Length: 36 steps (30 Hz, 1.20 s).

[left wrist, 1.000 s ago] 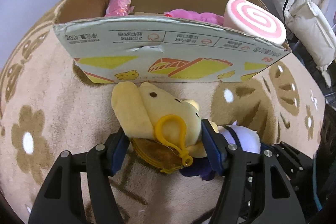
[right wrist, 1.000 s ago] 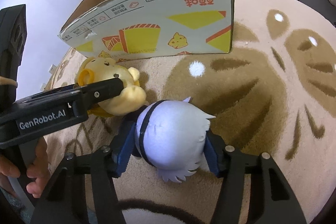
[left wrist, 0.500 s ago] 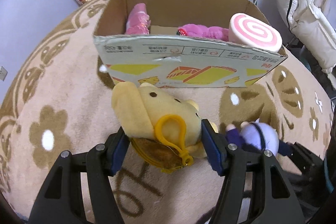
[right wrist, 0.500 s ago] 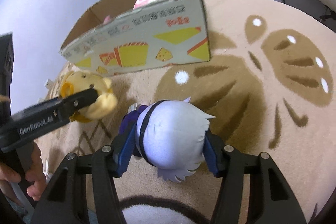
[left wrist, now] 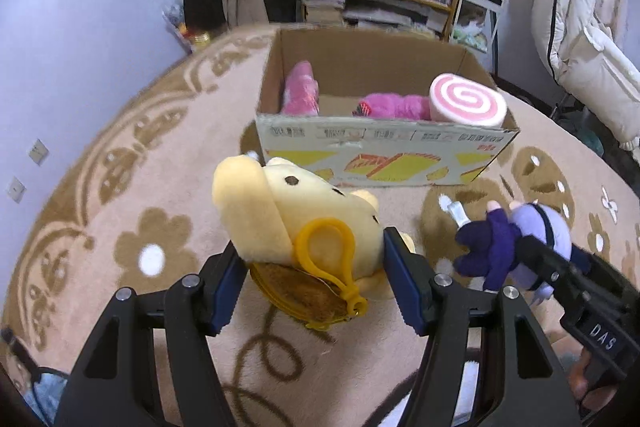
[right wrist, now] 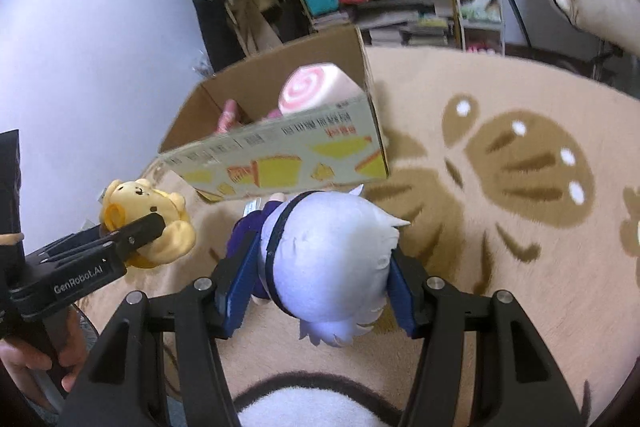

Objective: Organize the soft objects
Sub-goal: 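Lift the white-haired plush with the right tool while the left tool lifts the yellow plush over the box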

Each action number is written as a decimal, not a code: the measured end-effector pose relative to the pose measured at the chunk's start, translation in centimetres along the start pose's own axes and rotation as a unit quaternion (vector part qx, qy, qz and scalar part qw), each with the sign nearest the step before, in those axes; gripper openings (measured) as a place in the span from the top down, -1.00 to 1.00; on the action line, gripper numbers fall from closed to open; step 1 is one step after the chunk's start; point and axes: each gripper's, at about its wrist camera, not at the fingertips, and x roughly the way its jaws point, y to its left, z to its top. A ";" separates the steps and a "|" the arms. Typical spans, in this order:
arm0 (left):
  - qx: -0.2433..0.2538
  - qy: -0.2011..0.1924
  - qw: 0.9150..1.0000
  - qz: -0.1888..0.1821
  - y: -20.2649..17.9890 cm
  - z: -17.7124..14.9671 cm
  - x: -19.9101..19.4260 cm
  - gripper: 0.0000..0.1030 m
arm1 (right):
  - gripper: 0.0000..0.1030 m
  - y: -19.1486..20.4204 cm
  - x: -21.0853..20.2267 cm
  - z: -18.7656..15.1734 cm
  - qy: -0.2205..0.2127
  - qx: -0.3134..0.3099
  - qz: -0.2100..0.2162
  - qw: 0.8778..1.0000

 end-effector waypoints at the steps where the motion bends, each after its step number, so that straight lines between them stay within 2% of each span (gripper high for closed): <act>1: 0.004 -0.012 1.000 0.002 -0.1 0.0 -0.7 -0.25 | -0.20 0.2 -0.4 0.0 -0.005 -0.004 0.002 1.000; 6: -0.002 -0.050 0.999 0.022 0.3 0.8 -3.8 -0.25 | -0.20 1.5 -2.2 0.6 -0.036 -0.019 0.006 0.999; 13: -0.012 -0.109 0.994 0.025 1.4 2.5 -8.7 -0.25 | -0.20 2.7 -5.1 2.2 -0.093 -0.040 0.018 0.995; 20: -0.020 -0.161 0.986 0.034 2.6 5.1 -11.6 -0.25 | -0.20 4.0 -6.0 5.0 -0.119 -0.039 0.030 0.992; 28: -0.017 -0.177 0.983 0.042 4.0 9.1 -11.1 -0.25 | -0.20 6.3 -4.6 9.6 -0.134 -0.055 0.046 0.988; 36: -0.020 -0.163 0.986 0.032 5.0 12.0 -6.8 -0.25 | -0.20 6.7 -0.7 12.9 -0.122 -0.056 0.042 0.990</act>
